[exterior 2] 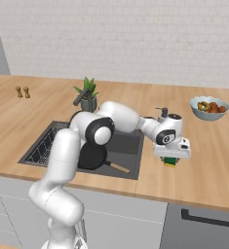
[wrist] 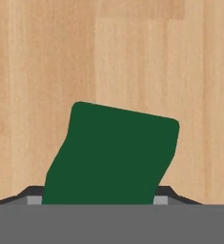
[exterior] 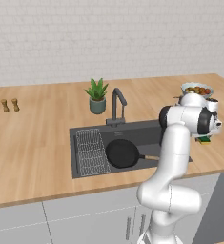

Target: Pick the pan and sponge and place them into the sink. Then turn on the water.

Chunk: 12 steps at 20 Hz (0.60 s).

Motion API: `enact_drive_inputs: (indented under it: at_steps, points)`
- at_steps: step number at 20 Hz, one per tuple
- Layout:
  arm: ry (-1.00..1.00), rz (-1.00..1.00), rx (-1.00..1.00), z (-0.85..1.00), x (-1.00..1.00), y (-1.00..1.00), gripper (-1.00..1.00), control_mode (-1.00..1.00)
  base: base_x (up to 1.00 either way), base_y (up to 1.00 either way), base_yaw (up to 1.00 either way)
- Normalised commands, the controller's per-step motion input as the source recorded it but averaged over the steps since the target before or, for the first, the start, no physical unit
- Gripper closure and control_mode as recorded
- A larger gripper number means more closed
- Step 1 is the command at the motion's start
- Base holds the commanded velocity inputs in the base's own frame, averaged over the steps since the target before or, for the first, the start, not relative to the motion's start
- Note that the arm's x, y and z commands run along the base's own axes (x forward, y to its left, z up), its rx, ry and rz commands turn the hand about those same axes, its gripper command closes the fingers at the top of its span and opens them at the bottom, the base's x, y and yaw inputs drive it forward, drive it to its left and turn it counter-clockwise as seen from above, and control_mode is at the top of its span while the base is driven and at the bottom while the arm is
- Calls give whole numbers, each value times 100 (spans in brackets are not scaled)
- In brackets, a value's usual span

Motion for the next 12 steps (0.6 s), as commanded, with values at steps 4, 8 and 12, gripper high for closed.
enact_drive_inputs:
  at_steps: [4, 8, 12]
  points:
    - [0, 0, -7, -49, -22, 16, 100, -100, 0, 0, 0]
    - [-7, 2, 0, -11, -72, 8, 100, -100, 0, 0, 0]
    - [-9, 7, 0, 9, -76, 17, 100, -100, 0, 0, 0]
